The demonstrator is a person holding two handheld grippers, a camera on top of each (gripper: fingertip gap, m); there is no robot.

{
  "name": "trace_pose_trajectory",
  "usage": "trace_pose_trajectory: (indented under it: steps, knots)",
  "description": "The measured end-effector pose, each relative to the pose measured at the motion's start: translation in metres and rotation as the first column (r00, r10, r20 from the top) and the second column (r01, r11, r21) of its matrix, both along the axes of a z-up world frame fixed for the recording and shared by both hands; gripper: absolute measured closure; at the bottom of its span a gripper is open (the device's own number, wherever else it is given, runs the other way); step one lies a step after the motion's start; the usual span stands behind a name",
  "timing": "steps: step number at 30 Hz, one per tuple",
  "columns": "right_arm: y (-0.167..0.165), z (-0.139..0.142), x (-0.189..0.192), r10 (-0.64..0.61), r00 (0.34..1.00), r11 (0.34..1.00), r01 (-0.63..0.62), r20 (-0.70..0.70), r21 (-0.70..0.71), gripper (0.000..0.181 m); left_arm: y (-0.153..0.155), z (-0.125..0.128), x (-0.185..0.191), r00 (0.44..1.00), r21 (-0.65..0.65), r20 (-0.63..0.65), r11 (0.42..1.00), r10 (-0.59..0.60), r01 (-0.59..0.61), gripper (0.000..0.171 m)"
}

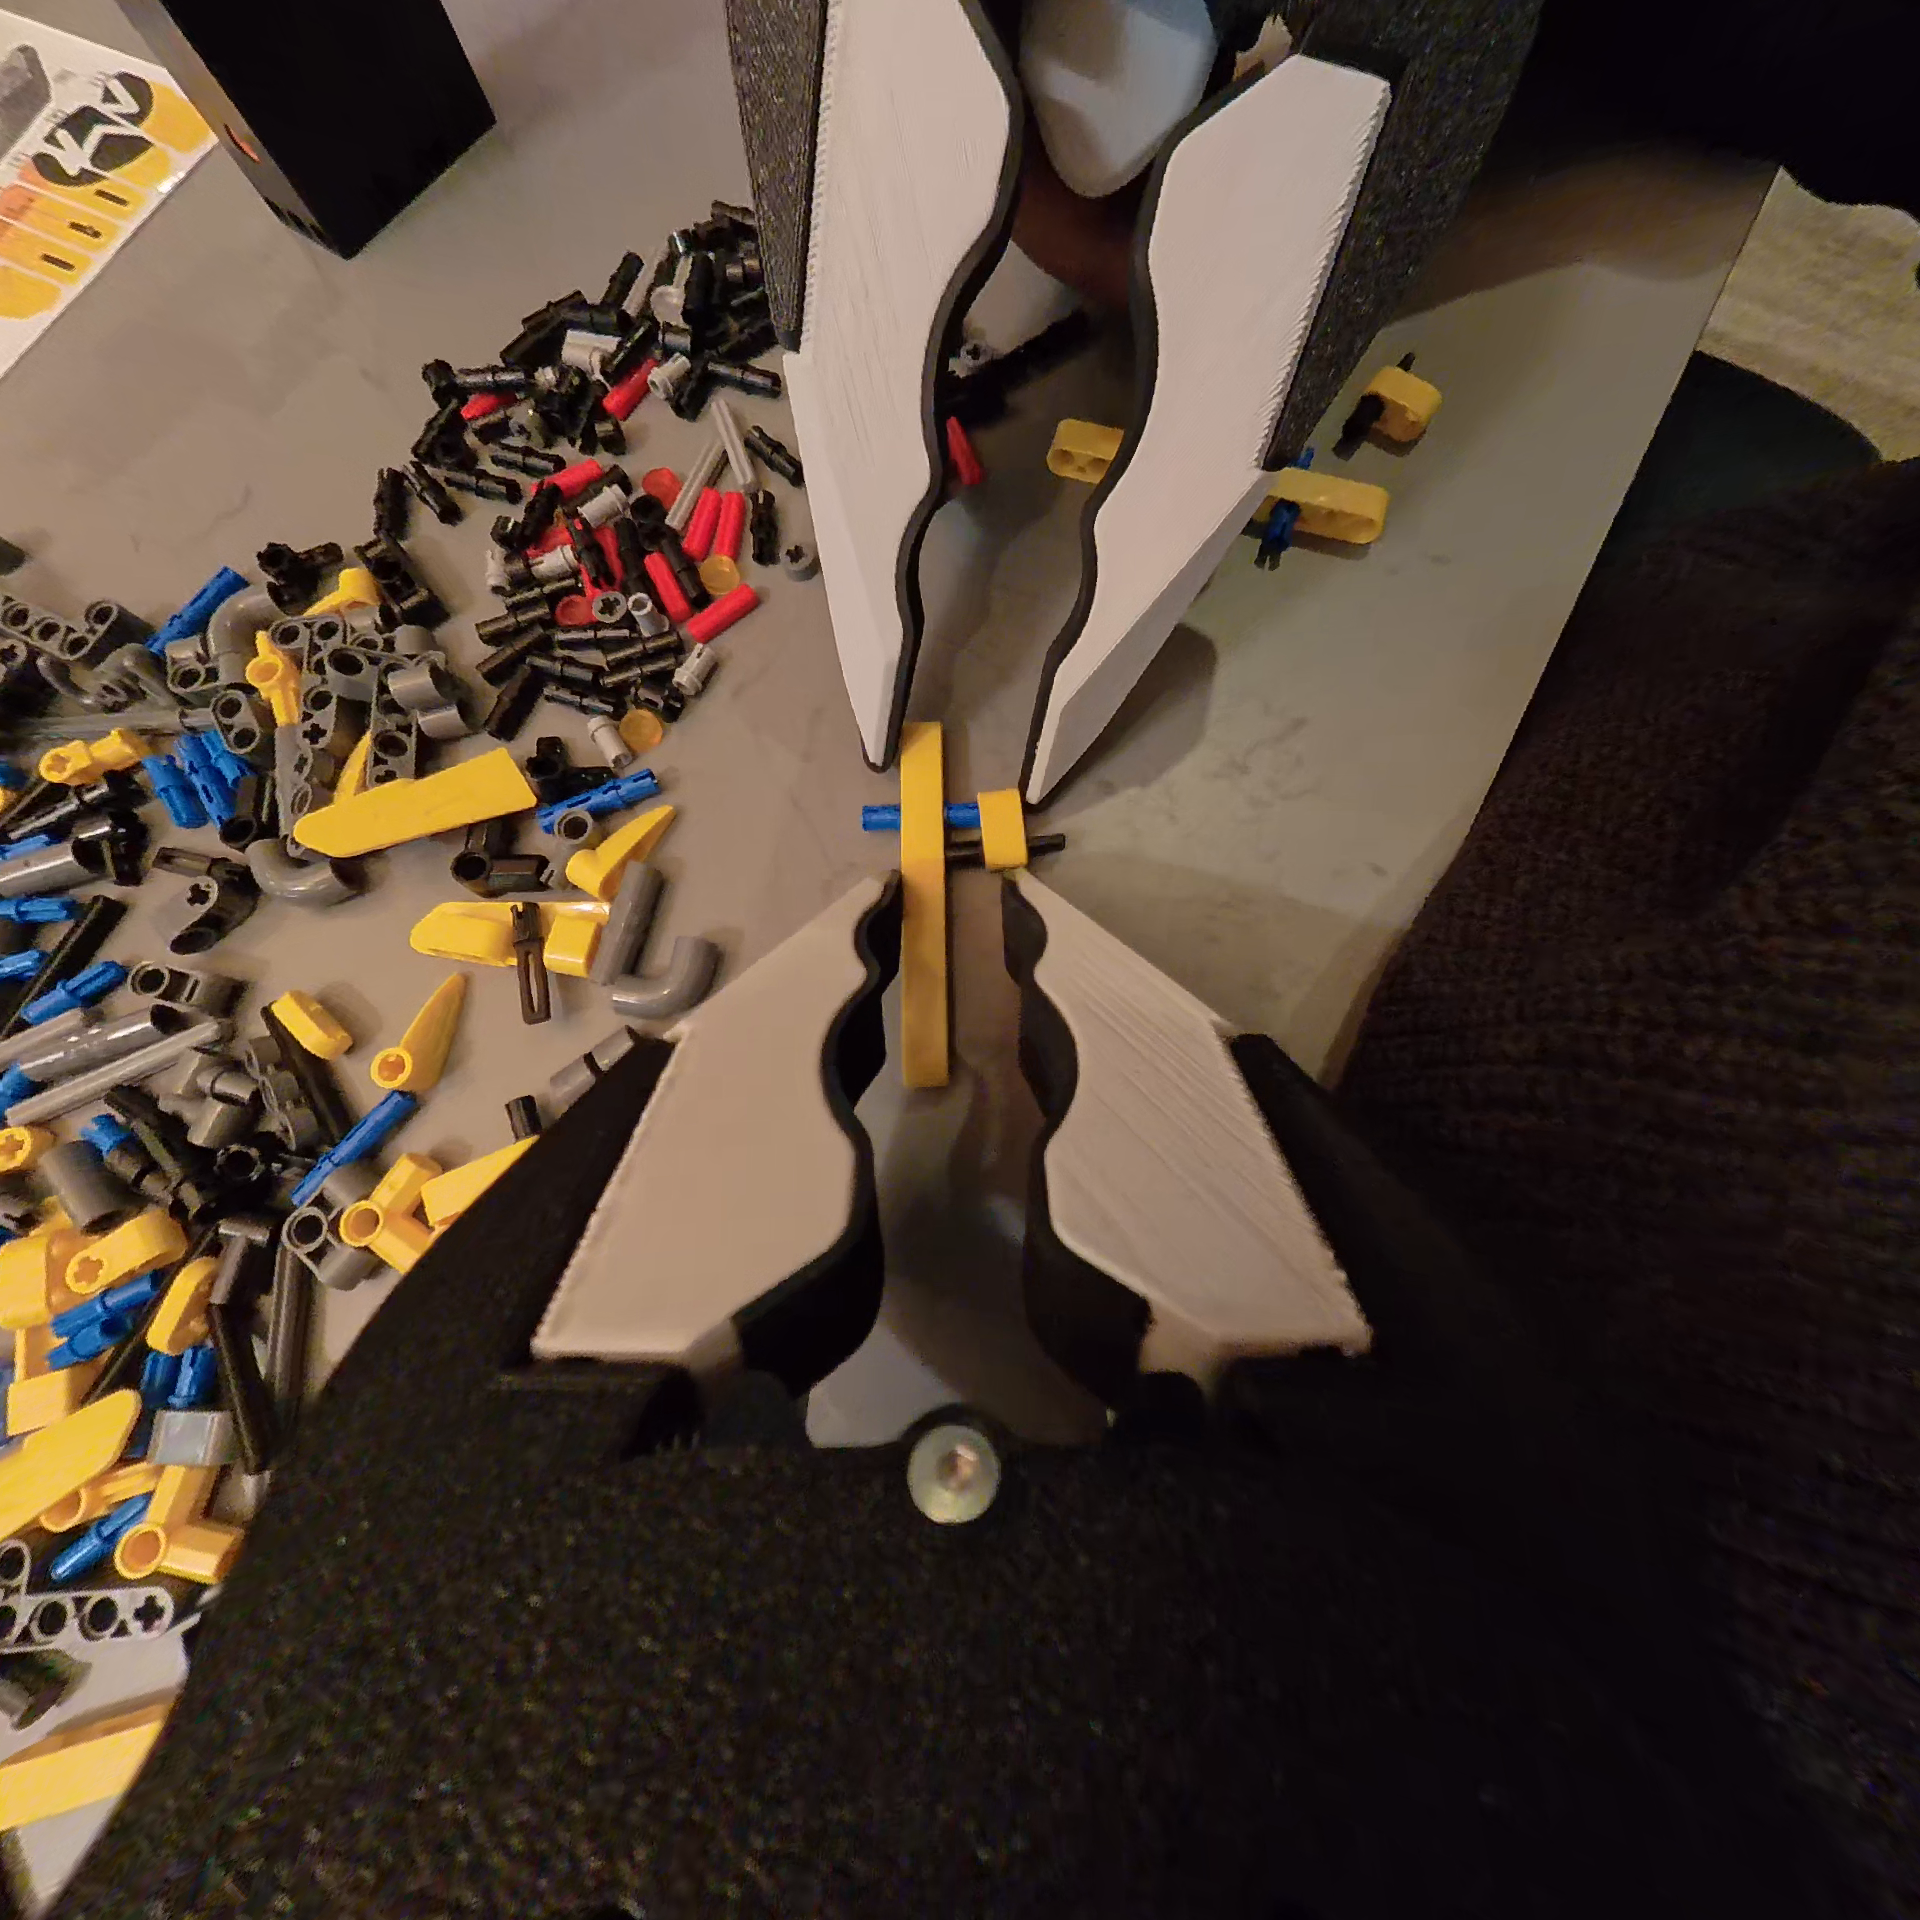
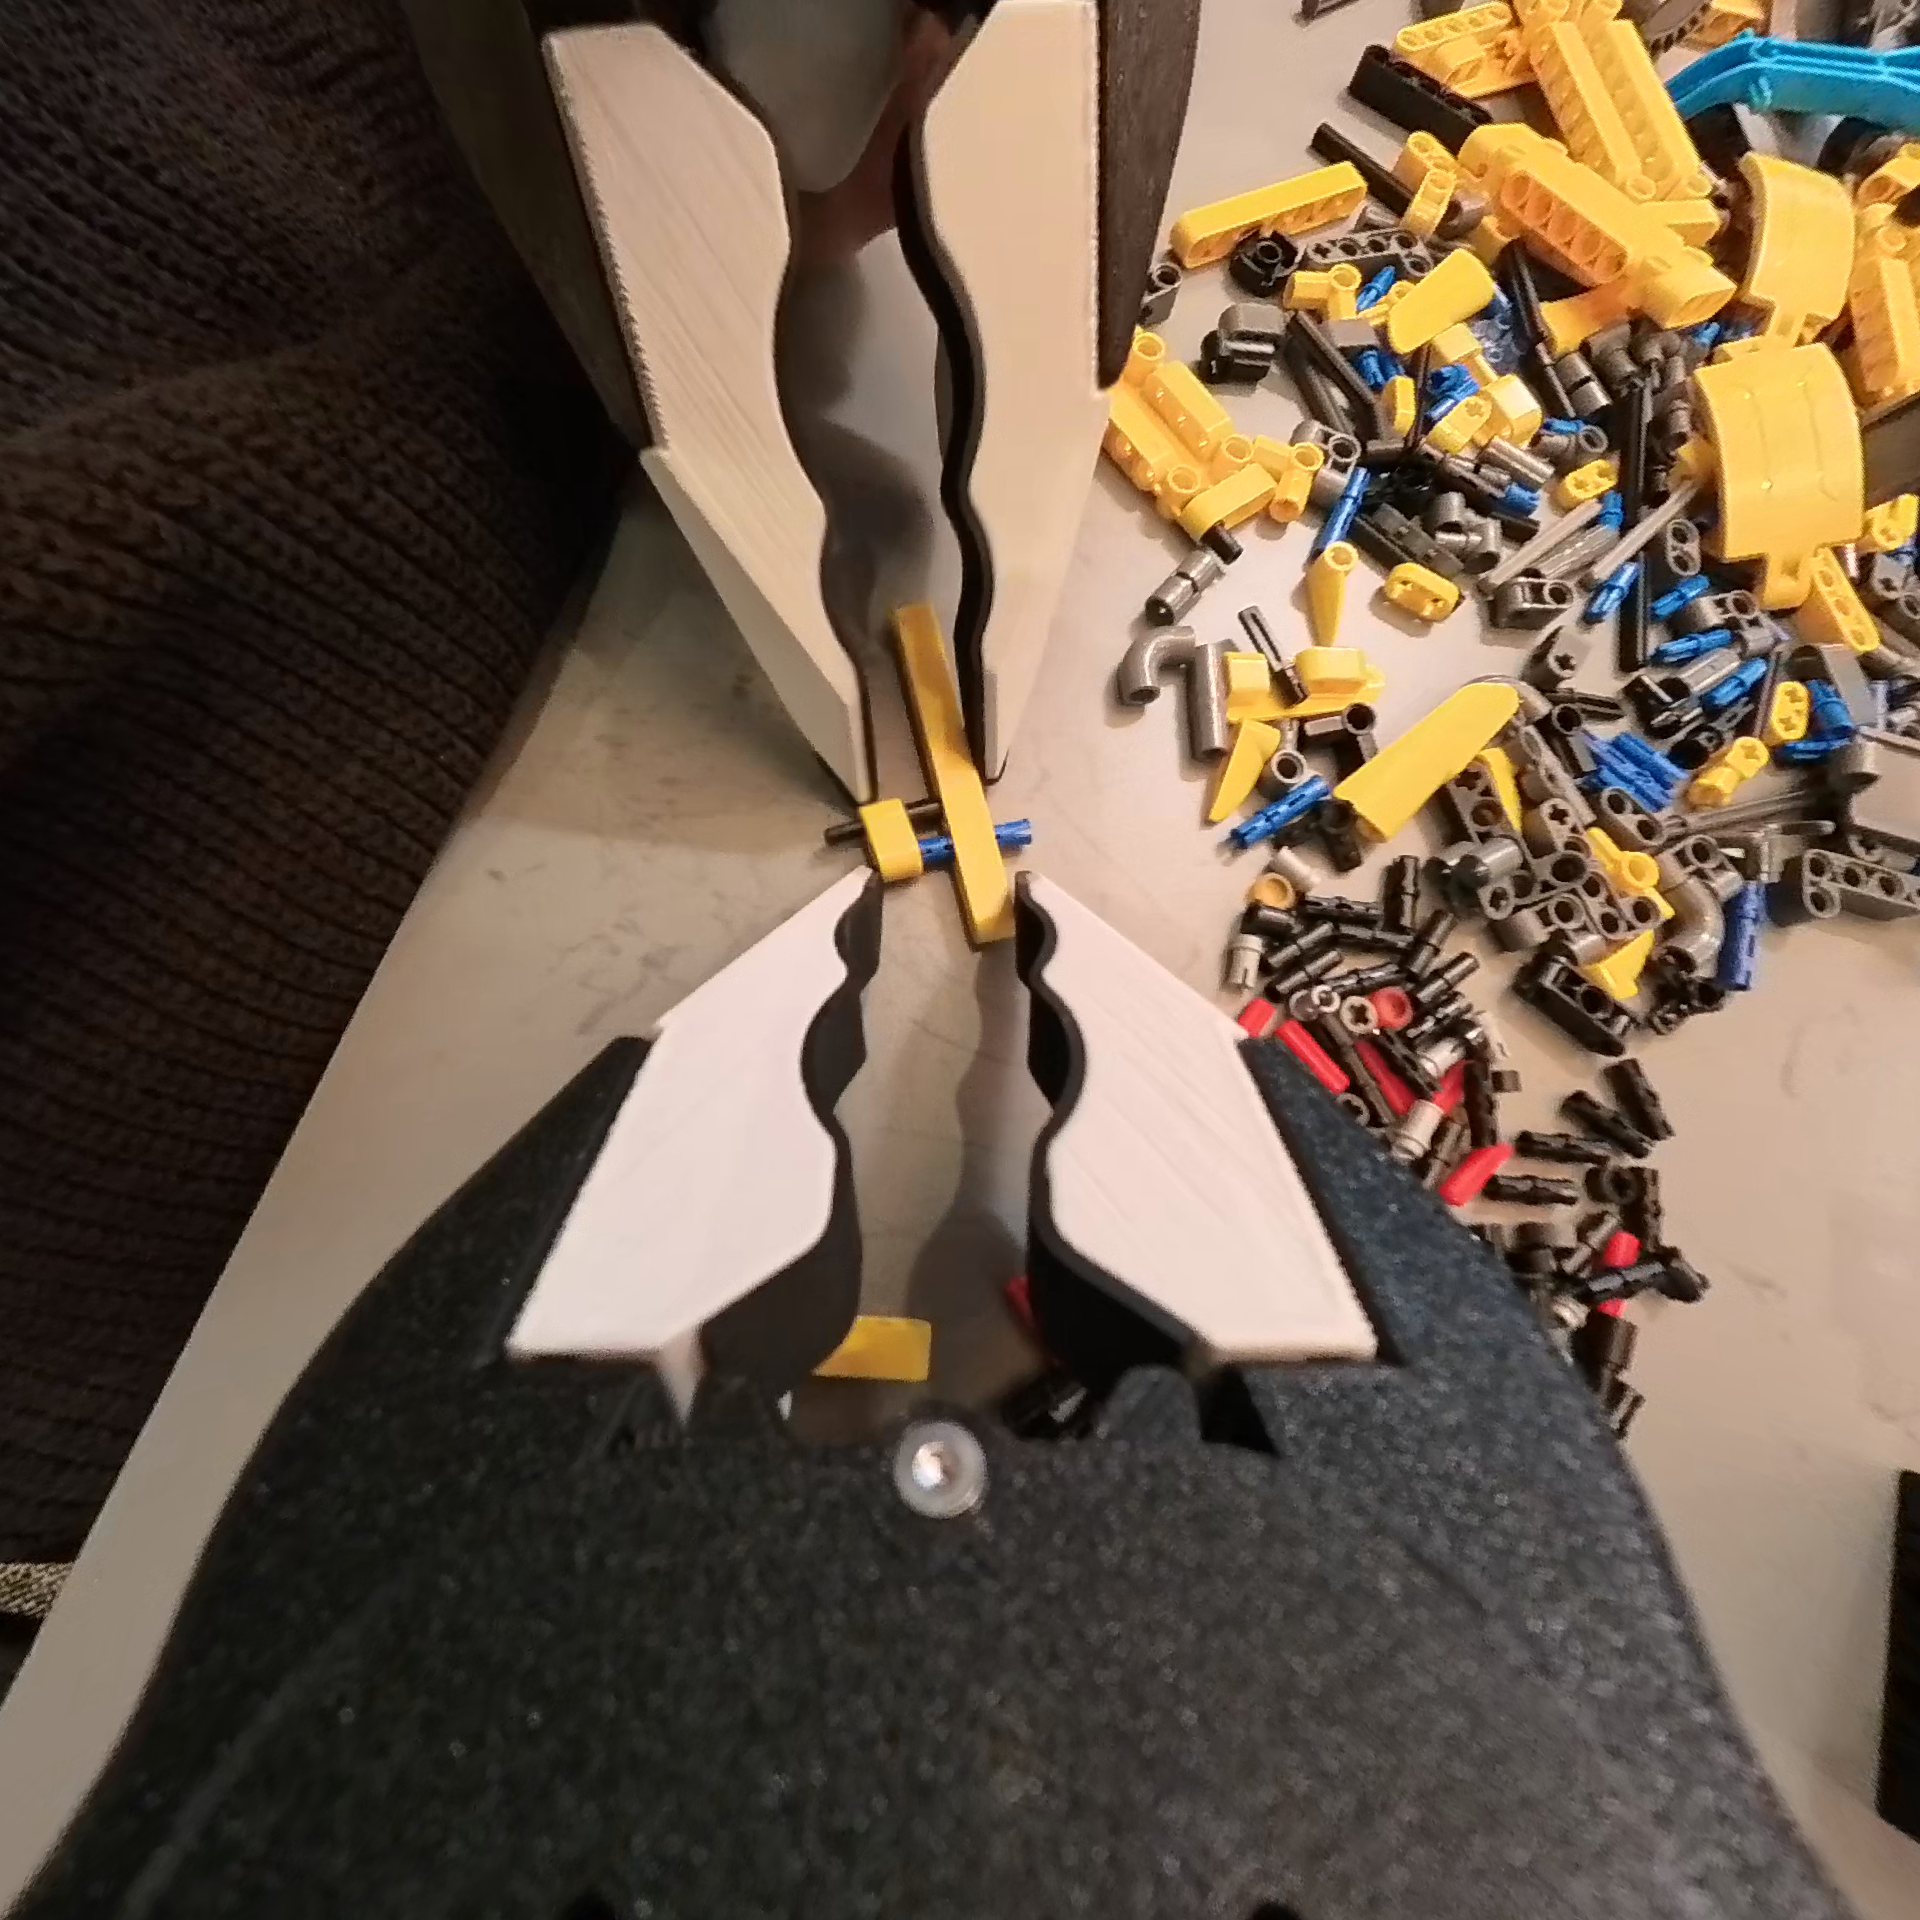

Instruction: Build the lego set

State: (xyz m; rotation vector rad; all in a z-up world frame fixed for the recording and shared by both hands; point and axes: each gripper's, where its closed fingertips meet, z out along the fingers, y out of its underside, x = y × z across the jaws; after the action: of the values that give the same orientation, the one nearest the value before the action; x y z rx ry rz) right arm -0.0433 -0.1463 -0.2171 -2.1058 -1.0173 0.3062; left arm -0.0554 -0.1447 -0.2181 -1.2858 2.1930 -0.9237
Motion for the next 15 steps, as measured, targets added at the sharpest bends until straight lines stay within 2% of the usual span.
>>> trace_pose_trajectory:
  steps: [15]
  knots:
    - [0.0002,0.0,0.0,-0.002,1.0,1.0,0.002,0.006,0.003,0.155,0.0004,0.0066,-0.009,0.999,-0.013,0.028,1.0,-0.023,0.023,0.15]
